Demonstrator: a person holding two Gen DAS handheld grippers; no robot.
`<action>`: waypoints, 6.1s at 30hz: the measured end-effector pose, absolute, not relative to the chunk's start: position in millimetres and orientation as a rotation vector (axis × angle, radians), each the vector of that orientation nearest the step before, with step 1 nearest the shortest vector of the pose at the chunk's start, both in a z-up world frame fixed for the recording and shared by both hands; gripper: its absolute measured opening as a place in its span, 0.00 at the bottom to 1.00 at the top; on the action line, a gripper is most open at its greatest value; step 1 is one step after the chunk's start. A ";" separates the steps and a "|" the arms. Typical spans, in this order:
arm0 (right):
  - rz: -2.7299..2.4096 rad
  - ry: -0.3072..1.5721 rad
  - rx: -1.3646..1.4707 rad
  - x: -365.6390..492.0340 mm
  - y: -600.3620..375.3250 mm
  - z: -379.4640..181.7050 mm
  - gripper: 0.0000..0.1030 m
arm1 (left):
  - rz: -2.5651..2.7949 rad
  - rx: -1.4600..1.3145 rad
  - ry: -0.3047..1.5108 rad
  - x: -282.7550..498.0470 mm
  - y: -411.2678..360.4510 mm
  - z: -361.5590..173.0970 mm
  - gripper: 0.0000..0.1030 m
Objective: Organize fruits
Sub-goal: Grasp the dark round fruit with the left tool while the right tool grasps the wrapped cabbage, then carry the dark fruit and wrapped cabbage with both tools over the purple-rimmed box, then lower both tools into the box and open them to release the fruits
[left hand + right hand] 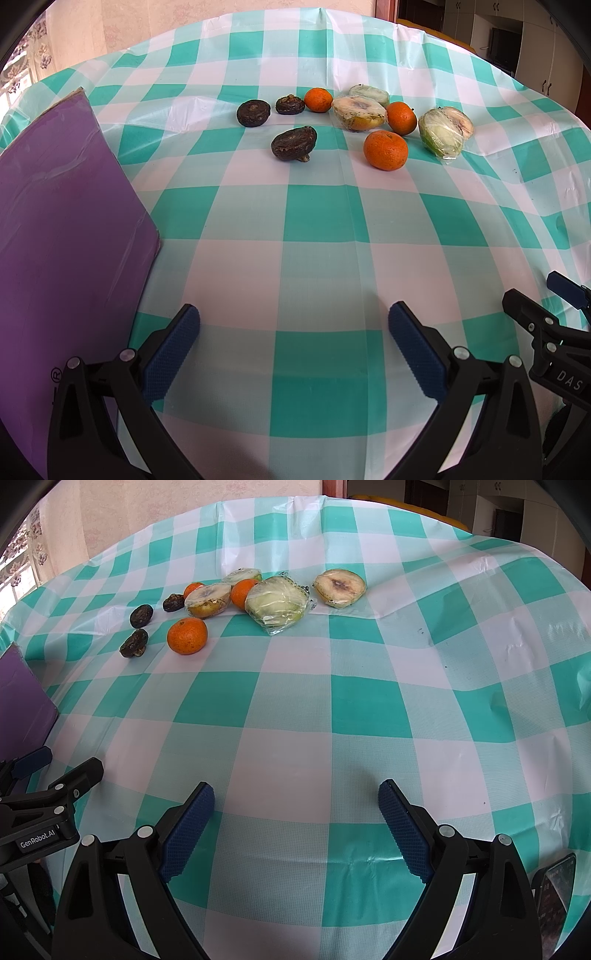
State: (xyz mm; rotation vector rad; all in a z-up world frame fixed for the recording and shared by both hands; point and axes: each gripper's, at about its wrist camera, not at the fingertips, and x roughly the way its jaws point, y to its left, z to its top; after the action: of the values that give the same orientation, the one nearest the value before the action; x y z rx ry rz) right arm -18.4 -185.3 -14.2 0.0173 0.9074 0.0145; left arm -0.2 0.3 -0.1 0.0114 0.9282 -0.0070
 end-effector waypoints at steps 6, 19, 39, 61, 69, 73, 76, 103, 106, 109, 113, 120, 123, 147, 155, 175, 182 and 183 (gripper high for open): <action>0.016 0.907 0.016 -18.9 -184.8 -14.5 0.85 | -0.009 0.009 0.935 0.3 0.0 -0.2 0.99; 0.011 0.924 0.020 72.9 -185.7 -11.6 0.85 | 0.004 0.048 0.968 53.1 -5.9 -0.7 0.99; 0.022 0.893 0.114 170.4 -180.0 -6.4 0.81 | 0.082 -0.008 0.958 151.2 -2.1 0.8 0.83; 0.146 0.761 0.372 144.8 -233.3 6.0 0.61 | 0.063 -0.202 0.856 125.2 11.3 11.8 0.38; 0.149 0.760 0.398 131.7 -225.6 5.5 0.61 | 0.048 -0.170 0.797 89.9 -2.8 22.0 0.38; 0.150 0.770 0.406 123.5 -225.0 4.7 0.61 | 0.028 -0.181 0.807 70.2 -3.0 20.3 0.38; 0.147 0.778 0.412 117.4 -223.9 3.3 0.61 | 0.017 -0.186 0.823 58.3 -0.7 18.1 0.38; 0.178 0.812 0.366 6.2 -185.2 -0.2 0.61 | -0.113 -0.096 0.702 -85.7 17.3 44.7 0.38; 0.182 0.824 0.365 -6.5 -181.2 -1.0 0.61 | -0.108 -0.091 0.662 -101.0 21.5 54.0 0.38; 0.185 0.796 0.379 -23.7 -178.8 2.1 0.61 | -0.121 -0.100 0.624 -115.0 27.2 64.4 0.38; 0.221 0.755 0.382 -45.2 -174.2 9.0 0.61 | -0.137 -0.105 0.572 -131.4 36.7 77.9 0.38; 0.296 0.723 0.375 -66.2 -158.9 22.9 0.61 | -0.139 -0.151 0.509 -152.6 62.2 102.2 0.38; 0.333 0.702 0.362 -72.0 -148.3 35.3 0.61 | -0.130 -0.154 0.487 -161.7 73.1 113.8 0.38; 0.693 0.540 0.034 -137.3 6.1 118.6 0.61 | 0.250 -0.215 0.451 -200.2 236.1 140.9 0.38; 0.755 0.559 -0.086 -136.0 66.1 123.9 0.61 | 0.332 -0.198 0.563 -193.7 255.8 119.4 0.38; 0.611 0.936 -0.704 -100.0 172.1 62.7 0.64 | 0.303 -0.092 0.917 -172.2 258.9 83.2 0.57; 0.626 0.940 -0.737 -101.7 169.3 57.3 0.73 | 0.278 -0.094 0.932 -173.1 257.2 82.7 0.64; 0.631 0.938 -0.737 -102.4 168.7 56.7 0.76 | 0.280 -0.095 0.931 -172.6 257.2 83.1 0.64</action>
State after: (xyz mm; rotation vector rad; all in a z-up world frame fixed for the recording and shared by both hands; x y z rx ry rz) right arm -102.4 168.7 56.7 -0.7374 0.9375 0.6308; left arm -172.6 257.2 83.1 -0.0953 0.9307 0.2796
